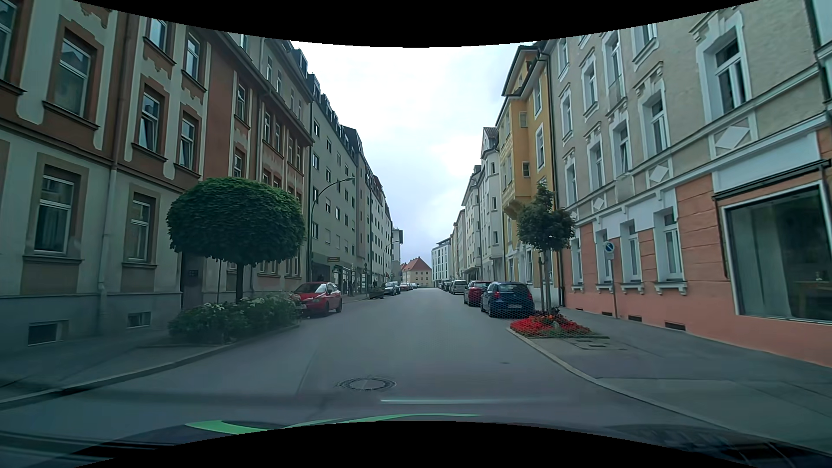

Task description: Follow the waypoints while adhering to traffic rules and regulations

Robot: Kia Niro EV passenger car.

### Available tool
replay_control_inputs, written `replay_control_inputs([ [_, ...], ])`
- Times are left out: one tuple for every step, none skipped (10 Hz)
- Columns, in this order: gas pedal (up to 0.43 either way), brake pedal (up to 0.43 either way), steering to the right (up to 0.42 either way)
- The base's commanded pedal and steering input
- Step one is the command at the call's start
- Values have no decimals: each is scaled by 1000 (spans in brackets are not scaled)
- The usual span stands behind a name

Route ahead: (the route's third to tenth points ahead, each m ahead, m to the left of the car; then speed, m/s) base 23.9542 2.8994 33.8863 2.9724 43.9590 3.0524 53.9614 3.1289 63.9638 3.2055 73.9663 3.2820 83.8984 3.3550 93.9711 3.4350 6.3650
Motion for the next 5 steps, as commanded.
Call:
replay_control_inputs([
  [228,0,-10],
  [228,0,-12],
  [228,0,-13],
  [228,0,-14],
  [228,0,-14],
])
